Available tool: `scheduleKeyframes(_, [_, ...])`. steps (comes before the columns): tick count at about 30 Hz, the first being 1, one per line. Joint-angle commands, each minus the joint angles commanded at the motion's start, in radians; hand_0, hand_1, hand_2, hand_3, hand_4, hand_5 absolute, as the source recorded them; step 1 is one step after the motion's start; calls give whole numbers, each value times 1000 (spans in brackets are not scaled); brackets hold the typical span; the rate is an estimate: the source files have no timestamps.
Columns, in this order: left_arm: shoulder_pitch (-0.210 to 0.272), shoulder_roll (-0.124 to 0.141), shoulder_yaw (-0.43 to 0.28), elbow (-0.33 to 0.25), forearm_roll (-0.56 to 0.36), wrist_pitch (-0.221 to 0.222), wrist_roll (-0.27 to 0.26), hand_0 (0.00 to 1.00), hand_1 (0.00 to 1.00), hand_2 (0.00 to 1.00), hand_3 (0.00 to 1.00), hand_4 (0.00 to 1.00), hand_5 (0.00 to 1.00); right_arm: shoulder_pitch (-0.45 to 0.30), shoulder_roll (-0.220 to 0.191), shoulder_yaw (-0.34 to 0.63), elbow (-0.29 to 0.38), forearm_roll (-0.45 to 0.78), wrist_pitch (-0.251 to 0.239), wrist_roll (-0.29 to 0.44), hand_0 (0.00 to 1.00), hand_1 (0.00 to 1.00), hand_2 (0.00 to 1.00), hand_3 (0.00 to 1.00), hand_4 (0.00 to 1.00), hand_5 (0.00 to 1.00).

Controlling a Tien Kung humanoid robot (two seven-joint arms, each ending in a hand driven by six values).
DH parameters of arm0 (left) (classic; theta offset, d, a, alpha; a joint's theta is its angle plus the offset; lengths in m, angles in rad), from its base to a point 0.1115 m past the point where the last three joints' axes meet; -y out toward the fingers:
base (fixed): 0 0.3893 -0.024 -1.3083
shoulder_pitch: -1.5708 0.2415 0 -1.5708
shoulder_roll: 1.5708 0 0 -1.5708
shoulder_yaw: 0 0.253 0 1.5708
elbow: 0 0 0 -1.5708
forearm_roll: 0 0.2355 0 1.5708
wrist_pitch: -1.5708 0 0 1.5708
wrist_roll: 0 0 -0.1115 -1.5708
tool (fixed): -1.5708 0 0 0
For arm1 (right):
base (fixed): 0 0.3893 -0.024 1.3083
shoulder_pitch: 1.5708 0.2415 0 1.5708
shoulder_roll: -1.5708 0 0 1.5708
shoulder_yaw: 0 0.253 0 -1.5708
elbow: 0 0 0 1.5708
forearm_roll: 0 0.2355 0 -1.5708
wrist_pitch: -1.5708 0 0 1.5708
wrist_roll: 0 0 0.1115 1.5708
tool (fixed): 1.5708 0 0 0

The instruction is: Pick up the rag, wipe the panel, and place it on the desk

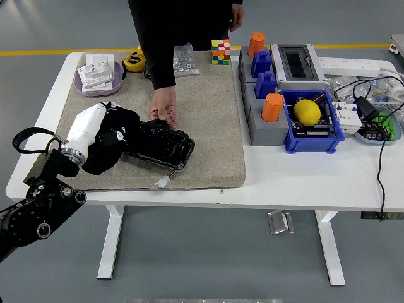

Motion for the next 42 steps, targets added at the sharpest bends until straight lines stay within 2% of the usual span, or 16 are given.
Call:
scheduleKeyframes(7, [-15, -5, 48, -58, 12, -1, 15, 276, 372, 450, 248, 106, 2, 1, -1, 1, 0, -2, 1, -2, 723, 629, 670, 587, 979, 560])
scheduleKeyframes(17, [-39, -8, 125, -106, 16, -5, 14, 276, 372, 454, 260, 111, 2, 4, -8, 12, 0, -11, 5, -10, 722, 629, 670, 586, 979, 560])
scheduleKeyframes(36, [-74, 2, 224, -151, 28, -20, 19, 275, 370, 453, 266, 126, 2, 12, -23, 4, 0, -1, 10, -14, 721, 629, 670, 586, 978, 559])
scheduleKeyframes(42, [-72, -1, 228, -163, 39, -21, 21, 260, 360, 451, 274, 126, 2, 12, -24, 5, 0, -2, 10, -16, 720, 629, 670, 586, 978, 557])
